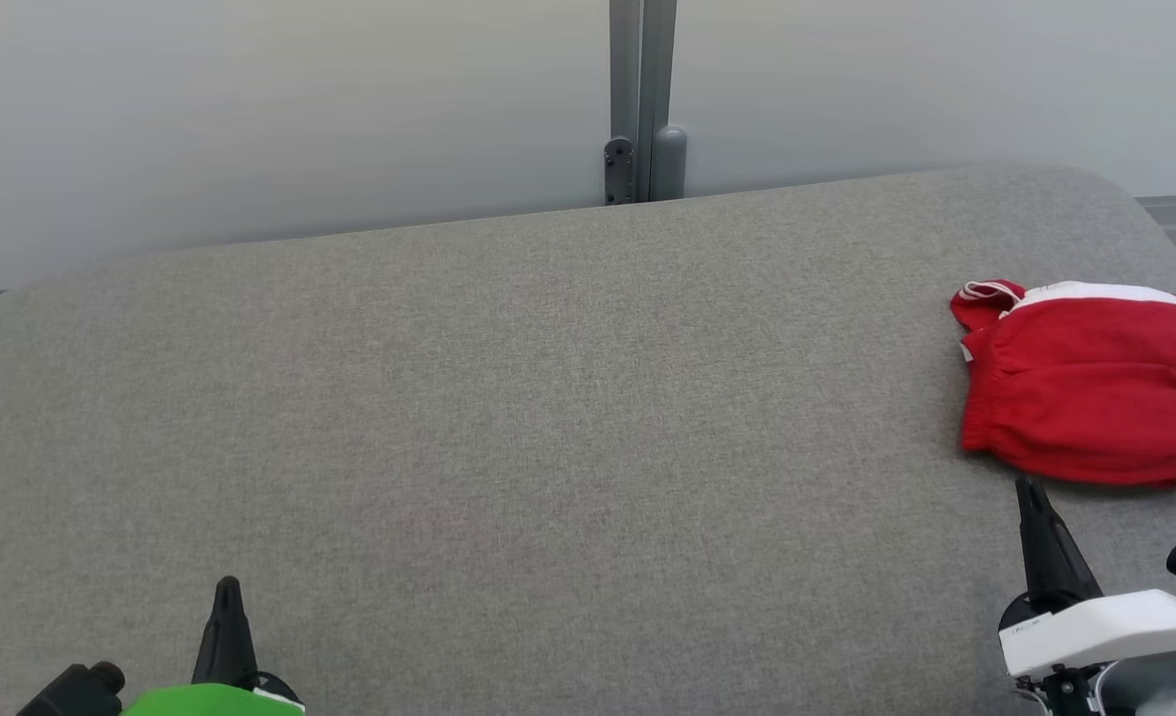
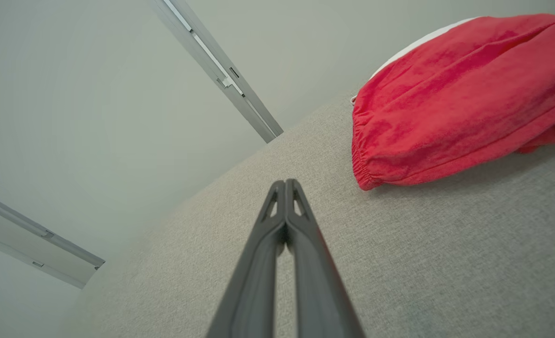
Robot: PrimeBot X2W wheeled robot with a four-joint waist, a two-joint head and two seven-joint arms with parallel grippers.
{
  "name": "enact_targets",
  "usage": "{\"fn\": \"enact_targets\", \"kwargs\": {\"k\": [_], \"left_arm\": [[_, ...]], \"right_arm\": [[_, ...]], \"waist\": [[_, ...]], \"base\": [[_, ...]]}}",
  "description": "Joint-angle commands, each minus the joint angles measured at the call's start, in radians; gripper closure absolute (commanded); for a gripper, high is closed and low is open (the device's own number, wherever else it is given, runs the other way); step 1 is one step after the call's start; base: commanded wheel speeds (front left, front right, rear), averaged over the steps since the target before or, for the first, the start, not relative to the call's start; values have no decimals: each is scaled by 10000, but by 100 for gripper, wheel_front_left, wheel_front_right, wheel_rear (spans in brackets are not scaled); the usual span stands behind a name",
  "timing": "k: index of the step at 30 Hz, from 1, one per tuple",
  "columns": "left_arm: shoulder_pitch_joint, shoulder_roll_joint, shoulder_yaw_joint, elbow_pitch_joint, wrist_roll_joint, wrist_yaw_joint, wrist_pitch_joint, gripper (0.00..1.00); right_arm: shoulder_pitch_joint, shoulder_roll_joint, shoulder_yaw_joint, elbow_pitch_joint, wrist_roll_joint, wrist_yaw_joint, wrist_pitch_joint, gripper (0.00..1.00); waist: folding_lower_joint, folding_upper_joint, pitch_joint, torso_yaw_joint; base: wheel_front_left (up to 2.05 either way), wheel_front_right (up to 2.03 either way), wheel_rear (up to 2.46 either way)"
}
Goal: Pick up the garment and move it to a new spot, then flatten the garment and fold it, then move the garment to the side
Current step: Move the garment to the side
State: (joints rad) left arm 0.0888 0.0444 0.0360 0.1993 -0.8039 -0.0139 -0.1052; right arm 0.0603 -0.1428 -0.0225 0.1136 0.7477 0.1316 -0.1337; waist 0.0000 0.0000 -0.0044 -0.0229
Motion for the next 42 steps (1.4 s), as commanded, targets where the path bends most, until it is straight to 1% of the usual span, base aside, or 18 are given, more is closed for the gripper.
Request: {"fn": "enact_targets", "kwargs": {"k": [1,20,42], "left_arm": [[-293,43,83,-85,-319,-77,70,100],[-813,56,284,68,-2546,-405,678,100],[-1298,69,482,209,-4651,-706,1262,100]], "right_arm": [[-269,-39,-62,-51,386,-4,75,100],[-687,139,-179,331,2855,-5,658,100],[-1091,341,-332,696,5170,-4,1257,100]], "waist": [[0,0,1,4],[0,0,17,52],[0,0,35,107]], "base": [[0,0,0],[0,0,0],[0,0,0]]}}
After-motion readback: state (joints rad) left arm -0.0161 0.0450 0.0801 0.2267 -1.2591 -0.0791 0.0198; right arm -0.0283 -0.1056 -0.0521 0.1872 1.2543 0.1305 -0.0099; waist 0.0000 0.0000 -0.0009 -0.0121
